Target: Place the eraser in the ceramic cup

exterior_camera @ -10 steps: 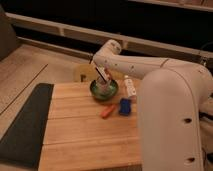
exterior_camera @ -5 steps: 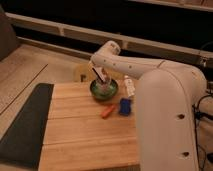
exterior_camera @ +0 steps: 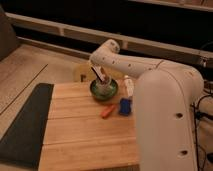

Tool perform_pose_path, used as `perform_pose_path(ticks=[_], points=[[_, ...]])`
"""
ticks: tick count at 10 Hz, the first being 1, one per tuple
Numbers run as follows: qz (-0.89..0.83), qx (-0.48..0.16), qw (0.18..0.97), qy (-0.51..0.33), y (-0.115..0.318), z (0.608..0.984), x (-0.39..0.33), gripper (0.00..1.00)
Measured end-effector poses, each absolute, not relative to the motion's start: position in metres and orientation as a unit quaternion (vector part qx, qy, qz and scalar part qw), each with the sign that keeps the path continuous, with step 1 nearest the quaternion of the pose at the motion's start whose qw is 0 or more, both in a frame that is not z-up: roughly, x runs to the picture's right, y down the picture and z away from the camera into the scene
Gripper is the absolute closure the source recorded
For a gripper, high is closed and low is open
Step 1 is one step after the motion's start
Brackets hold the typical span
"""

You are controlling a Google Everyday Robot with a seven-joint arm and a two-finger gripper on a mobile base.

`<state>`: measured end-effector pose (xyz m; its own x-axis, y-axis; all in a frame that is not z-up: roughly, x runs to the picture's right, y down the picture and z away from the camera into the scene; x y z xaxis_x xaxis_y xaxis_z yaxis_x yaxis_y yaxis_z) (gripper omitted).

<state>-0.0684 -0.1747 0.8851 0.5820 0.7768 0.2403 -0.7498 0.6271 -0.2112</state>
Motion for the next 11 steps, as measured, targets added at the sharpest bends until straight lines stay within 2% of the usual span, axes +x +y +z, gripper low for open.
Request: perform_pose_path(ticks=[5,9,11], points=[[0.436,-0.053,0.887,-0.144,-0.172,0.875,-0.059,0.20],[0.447,-0.069,0.885,-0.113,-0.179,0.824,-0.052,0.20],[0.451,-0.073,0.884,-0.100,-0.181,0.809,-0.049,0.20]])
